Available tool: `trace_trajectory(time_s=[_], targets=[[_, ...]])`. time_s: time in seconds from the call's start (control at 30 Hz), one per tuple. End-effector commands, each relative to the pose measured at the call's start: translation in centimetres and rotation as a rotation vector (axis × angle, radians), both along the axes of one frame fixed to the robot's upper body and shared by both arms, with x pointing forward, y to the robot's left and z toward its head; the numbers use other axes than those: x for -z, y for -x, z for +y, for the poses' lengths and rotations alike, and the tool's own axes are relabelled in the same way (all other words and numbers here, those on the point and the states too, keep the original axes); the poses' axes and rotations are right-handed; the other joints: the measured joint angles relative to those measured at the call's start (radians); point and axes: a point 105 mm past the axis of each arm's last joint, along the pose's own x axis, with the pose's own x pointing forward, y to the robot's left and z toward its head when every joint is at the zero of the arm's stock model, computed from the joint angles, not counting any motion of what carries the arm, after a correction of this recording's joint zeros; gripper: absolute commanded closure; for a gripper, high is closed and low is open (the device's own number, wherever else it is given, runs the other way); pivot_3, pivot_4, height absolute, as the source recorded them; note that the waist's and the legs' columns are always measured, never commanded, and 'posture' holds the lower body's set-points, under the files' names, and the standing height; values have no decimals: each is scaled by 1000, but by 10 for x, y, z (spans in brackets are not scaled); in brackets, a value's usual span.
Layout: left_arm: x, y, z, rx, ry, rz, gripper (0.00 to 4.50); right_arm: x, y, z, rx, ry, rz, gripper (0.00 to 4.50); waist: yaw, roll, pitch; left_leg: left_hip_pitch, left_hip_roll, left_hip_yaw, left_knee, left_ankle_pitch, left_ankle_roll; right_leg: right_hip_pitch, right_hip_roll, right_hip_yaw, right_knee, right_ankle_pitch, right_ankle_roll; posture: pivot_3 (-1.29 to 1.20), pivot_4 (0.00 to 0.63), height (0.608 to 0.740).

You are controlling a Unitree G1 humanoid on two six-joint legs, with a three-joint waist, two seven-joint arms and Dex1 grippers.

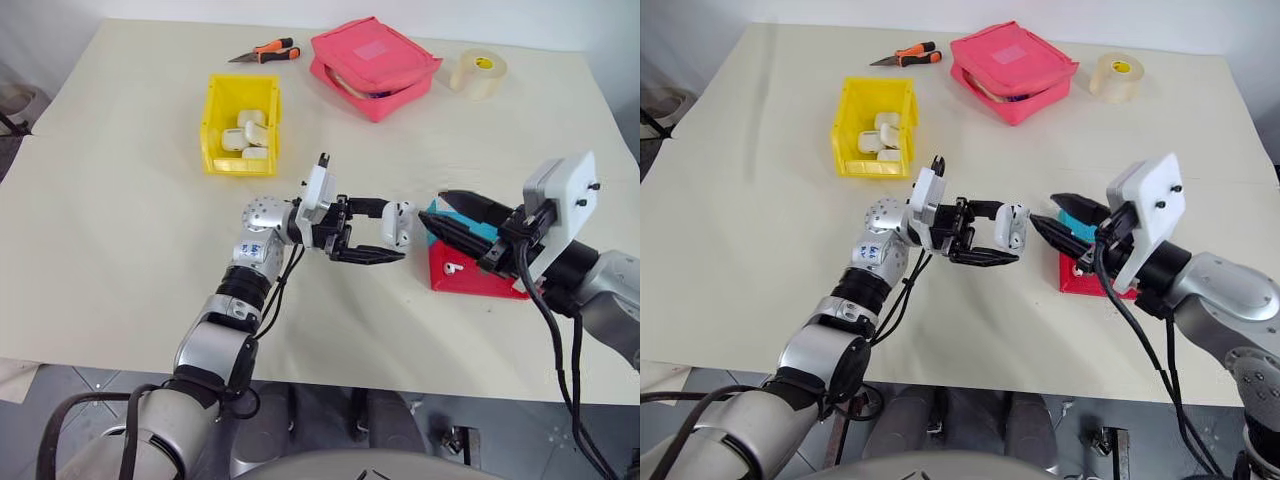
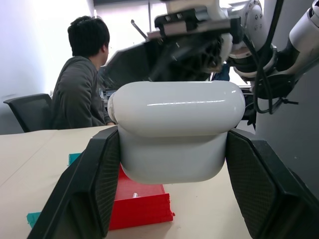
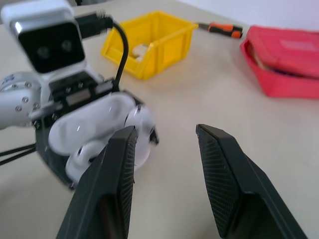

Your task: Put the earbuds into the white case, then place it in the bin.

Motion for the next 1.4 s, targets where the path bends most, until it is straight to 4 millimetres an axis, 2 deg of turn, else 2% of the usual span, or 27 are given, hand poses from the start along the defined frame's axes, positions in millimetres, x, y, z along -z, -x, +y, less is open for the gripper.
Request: trace_trajectory(time_s=[0.03, 0.3, 0.47, 0.73, 1.4], targets=[[-5, 8, -3, 66, 0, -50, 1712, -8, -4, -4, 10, 20, -38, 2503, -1, 0, 0, 0, 0, 0, 0, 0, 0, 0, 0, 0, 0, 0, 0, 0, 150, 740], [-5, 11, -3, 71, 6, -47, 1712, -8, -25, -11, 42, 41, -53, 2503, -2, 0, 0, 0, 0, 0, 0, 0, 0, 0, 0, 0, 0, 0, 0, 0, 150, 740], [-4, 11, -3, 70, 7, -45, 1712, -5, -33, -8, 32, 43, -54, 2503, -2, 0, 0, 0, 0, 0, 0, 0, 0, 0, 0, 0, 0, 0, 0, 0, 150, 740], [-5, 11, -3, 63, 9, -43, 1712, -5, -22, 4, -38, 41, -44, 2503, -1, 0, 0, 0, 0, 0, 0, 0, 0, 0, 0, 0, 0, 0, 0, 0, 150, 740], [-7, 7, -4, 51, 8, -45, 1712, -1, -7, 14, -73, 45, -14, 2503, -1, 0, 0, 0, 0, 0, 0, 0, 0, 0, 0, 0, 0, 0, 0, 0, 150, 740]])
